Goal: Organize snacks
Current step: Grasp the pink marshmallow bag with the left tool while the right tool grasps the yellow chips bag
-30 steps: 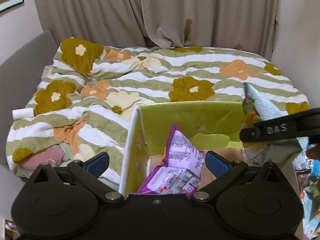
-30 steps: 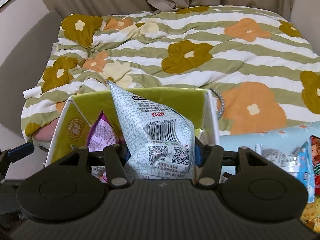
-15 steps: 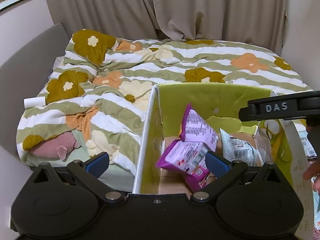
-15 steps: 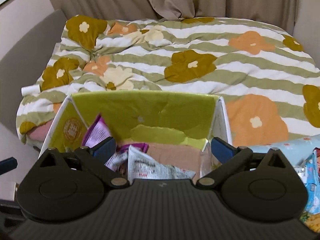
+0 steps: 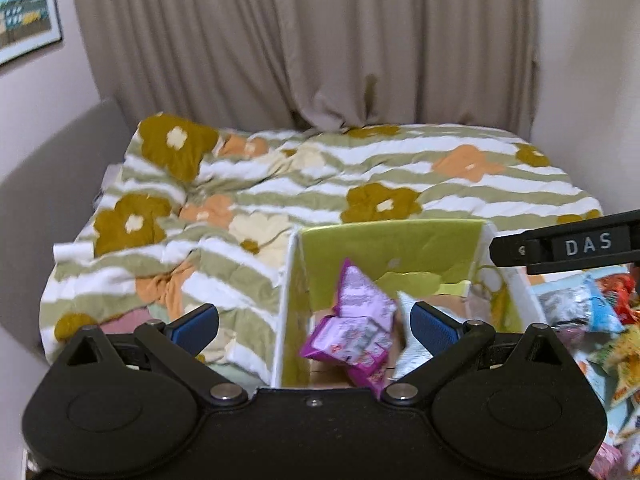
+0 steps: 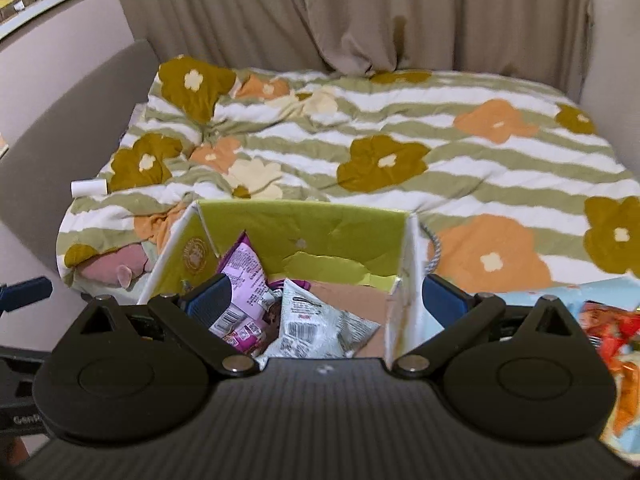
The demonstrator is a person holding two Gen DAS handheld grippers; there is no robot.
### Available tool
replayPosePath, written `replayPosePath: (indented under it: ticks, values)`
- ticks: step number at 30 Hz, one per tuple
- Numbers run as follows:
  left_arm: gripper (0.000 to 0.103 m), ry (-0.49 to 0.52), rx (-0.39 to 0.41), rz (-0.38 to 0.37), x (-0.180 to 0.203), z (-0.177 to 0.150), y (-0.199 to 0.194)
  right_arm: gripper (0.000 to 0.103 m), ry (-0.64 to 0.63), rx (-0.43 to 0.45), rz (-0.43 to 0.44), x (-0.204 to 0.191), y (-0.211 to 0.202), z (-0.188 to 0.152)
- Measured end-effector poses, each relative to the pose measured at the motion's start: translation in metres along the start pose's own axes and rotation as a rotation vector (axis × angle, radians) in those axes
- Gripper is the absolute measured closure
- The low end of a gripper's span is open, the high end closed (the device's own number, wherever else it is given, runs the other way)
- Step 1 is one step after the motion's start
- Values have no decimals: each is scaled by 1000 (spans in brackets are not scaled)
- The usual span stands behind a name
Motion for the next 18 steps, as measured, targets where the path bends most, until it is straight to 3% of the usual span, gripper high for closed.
replayPosePath:
  ticks: [14,18]
  values:
    - [0,125,41,-176,82,-31,-63,0,85,60,-175,87,-121,-71]
    - [0,146,43,-195,116,-41,-73,0,100,70,-183,123,-146,-96]
Point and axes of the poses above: each gripper's, at about its wrist camera, not at the fingertips, and y roughly the way its jaws point, x to its right, z to its top, the point moved 3 cm from there along y, roughly the way its jaws point, and after that the axes turned 4 degrees about -x, right-handed, at the moved point
